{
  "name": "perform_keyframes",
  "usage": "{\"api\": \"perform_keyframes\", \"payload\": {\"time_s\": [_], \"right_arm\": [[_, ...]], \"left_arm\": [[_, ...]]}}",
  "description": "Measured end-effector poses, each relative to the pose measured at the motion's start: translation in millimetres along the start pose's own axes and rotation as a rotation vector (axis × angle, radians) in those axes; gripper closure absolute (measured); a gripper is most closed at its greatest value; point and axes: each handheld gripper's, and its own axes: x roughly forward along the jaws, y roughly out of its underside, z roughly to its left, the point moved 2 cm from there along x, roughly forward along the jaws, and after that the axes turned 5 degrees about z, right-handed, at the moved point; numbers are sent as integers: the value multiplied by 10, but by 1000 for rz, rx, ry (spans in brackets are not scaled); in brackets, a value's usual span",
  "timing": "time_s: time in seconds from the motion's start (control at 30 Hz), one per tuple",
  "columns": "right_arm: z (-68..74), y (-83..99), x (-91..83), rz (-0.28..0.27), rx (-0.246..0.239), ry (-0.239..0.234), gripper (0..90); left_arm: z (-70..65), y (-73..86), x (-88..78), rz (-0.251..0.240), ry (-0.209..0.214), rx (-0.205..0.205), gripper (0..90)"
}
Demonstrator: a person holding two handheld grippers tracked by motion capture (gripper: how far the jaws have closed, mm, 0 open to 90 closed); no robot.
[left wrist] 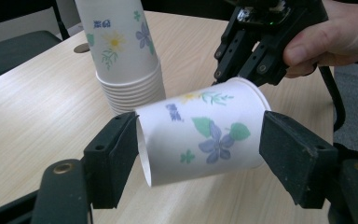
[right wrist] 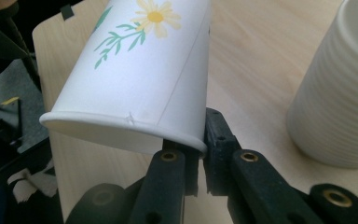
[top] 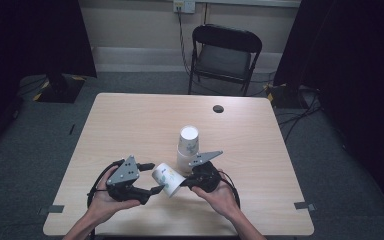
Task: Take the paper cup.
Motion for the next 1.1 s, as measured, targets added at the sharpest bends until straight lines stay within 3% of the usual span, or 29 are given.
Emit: {"api": "perform_keyframes", "payload": {"time_s": [0.13, 0.33, 0.47, 0.53, 0.7, 0.8, 1.0, 1.1], "right_arm": [[31, -4, 29, 13, -14, -13, 860], [107, -12, 67, 43, -45, -18, 860], [98, -14, 82, 58, -39, -26, 860], [99, -13, 99, 72, -39, -32, 860], [113, -19, 113, 81, -37, -44, 860], [99, -17, 110, 83, -31, -55, 858], [87, -11, 89, 84, -20, -67, 858], [68, -12, 47, 61, -11, -68, 871]], "left_arm": [[-28, 17, 34, 16, 22, 31, 296], [-49, 63, 101, 45, -7, 90, 262], [-60, 46, 85, 24, -20, 122, 307], [-71, 43, 89, 13, -8, 125, 307], [-95, 82, 119, 48, 40, 151, 292], [-113, 91, 131, 55, 57, 169, 240], [-124, 146, 165, 83, 62, 198, 235], [-133, 196, 196, 92, 75, 191, 258]]}}
